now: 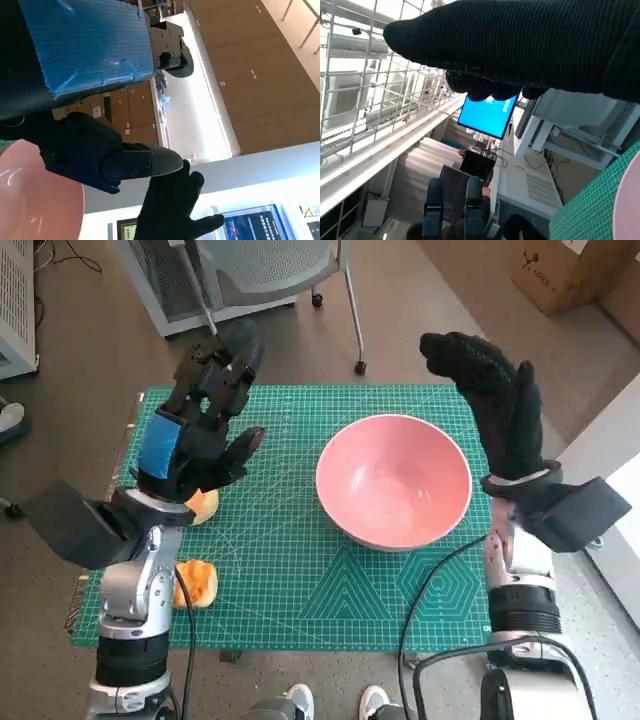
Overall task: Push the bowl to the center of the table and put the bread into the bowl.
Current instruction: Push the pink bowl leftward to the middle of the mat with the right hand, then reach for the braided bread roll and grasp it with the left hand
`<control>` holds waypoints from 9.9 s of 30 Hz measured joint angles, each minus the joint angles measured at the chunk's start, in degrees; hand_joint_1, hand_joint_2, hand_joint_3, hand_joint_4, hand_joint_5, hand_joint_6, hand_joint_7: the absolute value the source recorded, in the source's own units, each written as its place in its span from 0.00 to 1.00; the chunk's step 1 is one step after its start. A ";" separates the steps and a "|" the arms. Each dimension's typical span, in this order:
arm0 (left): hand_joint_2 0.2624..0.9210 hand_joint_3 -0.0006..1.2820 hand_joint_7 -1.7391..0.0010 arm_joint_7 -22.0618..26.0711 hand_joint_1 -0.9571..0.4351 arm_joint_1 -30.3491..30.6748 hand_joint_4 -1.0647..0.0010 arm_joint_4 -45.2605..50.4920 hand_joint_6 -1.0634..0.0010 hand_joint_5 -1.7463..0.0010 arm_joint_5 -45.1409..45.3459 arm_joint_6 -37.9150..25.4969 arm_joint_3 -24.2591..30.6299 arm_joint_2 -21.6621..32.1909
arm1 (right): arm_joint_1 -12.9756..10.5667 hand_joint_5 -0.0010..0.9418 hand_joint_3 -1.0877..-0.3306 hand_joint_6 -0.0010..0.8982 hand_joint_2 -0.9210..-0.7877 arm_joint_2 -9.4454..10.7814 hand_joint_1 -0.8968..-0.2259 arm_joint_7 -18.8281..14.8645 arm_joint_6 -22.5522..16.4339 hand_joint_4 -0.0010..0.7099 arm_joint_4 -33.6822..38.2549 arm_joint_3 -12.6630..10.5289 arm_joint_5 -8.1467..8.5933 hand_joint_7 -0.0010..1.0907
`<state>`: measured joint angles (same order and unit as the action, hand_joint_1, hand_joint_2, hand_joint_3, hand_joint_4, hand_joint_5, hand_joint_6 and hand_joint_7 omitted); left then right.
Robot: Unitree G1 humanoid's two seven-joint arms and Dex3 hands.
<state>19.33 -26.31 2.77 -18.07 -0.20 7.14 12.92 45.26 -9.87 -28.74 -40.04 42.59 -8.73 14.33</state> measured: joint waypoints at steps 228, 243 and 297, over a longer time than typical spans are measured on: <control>0.64 0.01 0.97 22.96 0.60 35.81 0.80 42.55 0.65 1.00 27.38 -23.37 12.29 40.78 | 12.04 0.01 0.59 0.42 0.00 1.85 0.35 6.07 -11.05 0.27 17.87 0.93 -7.71 0.02; 0.67 0.01 0.99 20.60 0.60 35.63 0.77 36.44 0.64 0.99 33.78 -24.43 3.82 40.48 | 12.04 0.01 0.60 0.42 0.00 1.80 0.36 4.46 -10.78 0.28 17.98 0.20 -7.23 0.02; 0.99 0.05 0.34 11.14 0.69 28.87 0.33 14.30 0.40 0.34 51.61 -10.25 -11.54 34.28 | 11.99 0.00 0.61 0.43 0.00 1.81 0.40 2.24 -10.09 0.28 17.84 -0.33 -5.48 0.01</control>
<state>30.47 2.56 17.06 33.53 -10.45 -4.40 47.20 57.25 -8.05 -26.49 -50.13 60.43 -9.06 8.85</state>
